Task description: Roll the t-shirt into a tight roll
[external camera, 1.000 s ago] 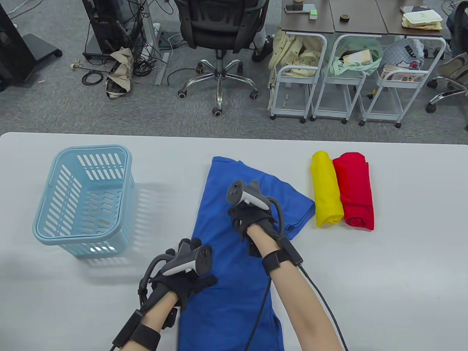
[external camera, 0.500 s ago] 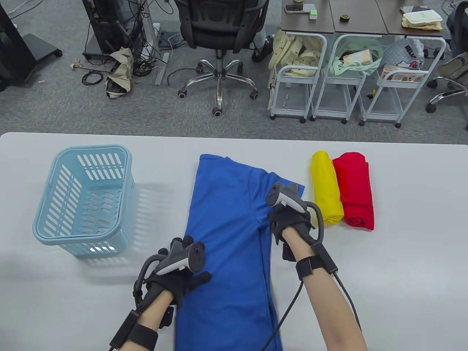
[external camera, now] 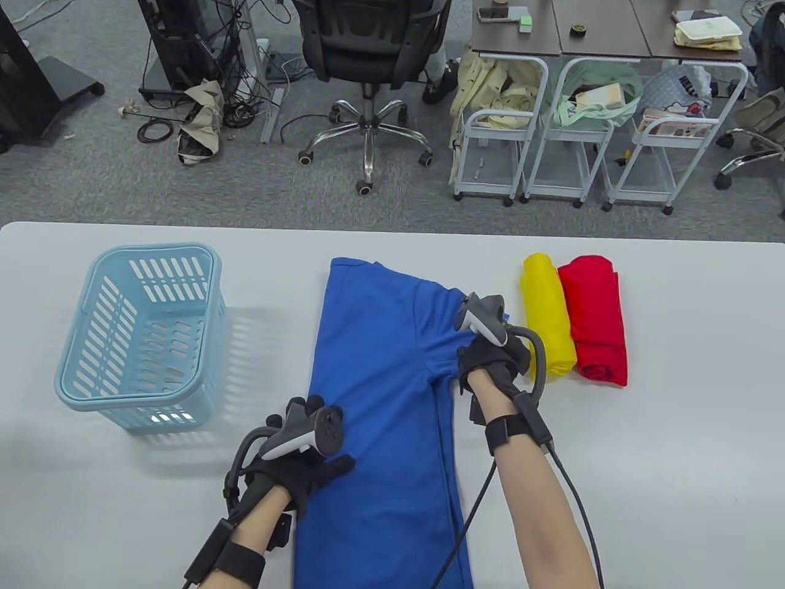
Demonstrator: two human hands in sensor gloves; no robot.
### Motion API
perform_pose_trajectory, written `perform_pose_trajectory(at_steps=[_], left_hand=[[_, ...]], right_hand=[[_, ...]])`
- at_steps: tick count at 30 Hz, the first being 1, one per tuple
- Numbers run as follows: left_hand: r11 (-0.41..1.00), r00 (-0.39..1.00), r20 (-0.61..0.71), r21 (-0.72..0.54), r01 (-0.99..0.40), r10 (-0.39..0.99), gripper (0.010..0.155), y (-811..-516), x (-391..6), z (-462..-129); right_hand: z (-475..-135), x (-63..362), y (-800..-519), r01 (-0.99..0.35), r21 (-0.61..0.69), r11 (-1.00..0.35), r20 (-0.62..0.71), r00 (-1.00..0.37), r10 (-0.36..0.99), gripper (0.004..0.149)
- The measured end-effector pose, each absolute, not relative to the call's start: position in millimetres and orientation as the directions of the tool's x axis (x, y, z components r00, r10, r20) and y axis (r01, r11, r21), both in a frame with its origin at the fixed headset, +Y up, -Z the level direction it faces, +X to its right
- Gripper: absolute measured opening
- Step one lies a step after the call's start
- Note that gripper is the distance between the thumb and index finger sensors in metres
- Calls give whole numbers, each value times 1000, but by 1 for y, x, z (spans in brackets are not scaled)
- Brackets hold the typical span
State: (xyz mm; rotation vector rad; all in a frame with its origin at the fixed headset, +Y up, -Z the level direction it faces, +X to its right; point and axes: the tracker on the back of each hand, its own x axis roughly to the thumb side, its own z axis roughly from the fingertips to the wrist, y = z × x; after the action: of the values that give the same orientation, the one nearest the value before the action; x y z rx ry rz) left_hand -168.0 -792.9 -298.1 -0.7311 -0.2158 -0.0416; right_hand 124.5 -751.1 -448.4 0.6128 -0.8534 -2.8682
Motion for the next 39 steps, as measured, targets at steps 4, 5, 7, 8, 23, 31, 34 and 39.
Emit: perform_pose_trajectory(at_steps=[4, 5, 7, 8, 23, 31, 34, 39], left_hand=[[743, 977, 209, -659, 113, 36, 81, -793, -168, -298], [743, 977, 208, -659, 112, 38, 81, -793, -168, -298], [743, 977, 208, -660, 110, 40, 81, -793, -168, -298], [744, 977, 208, -660, 110, 40, 81, -793, -168, -298], [742, 978, 204, -662, 104, 45, 81, -793, -169, -299], [748, 977, 208, -654, 108, 41, 81, -793, -169, -299], [778, 977, 213, -617, 115, 24, 80, -790, -169, -299], [825, 971, 232, -559, 87, 54, 78, -777, -168, -297]], right_hand=[[-449, 116, -750, -53, 490, -870, -355, -924, -144, 76], [-450, 115, -750, -59, 476, -877, -361, -923, -134, 75], [-449, 113, -748, -78, 456, -887, -370, -923, -110, 73], [-448, 113, -747, -79, 443, -893, -375, -921, -104, 73], [-420, 79, -656, -458, 412, -787, 25, -858, 513, 61], [-402, 39, -724, -51, 632, -773, 232, -939, 252, 65], [-401, 31, -752, 208, 650, -731, 319, -948, 13, 67], [-426, 44, -767, 170, 632, -756, 206, -977, -48, 67]])
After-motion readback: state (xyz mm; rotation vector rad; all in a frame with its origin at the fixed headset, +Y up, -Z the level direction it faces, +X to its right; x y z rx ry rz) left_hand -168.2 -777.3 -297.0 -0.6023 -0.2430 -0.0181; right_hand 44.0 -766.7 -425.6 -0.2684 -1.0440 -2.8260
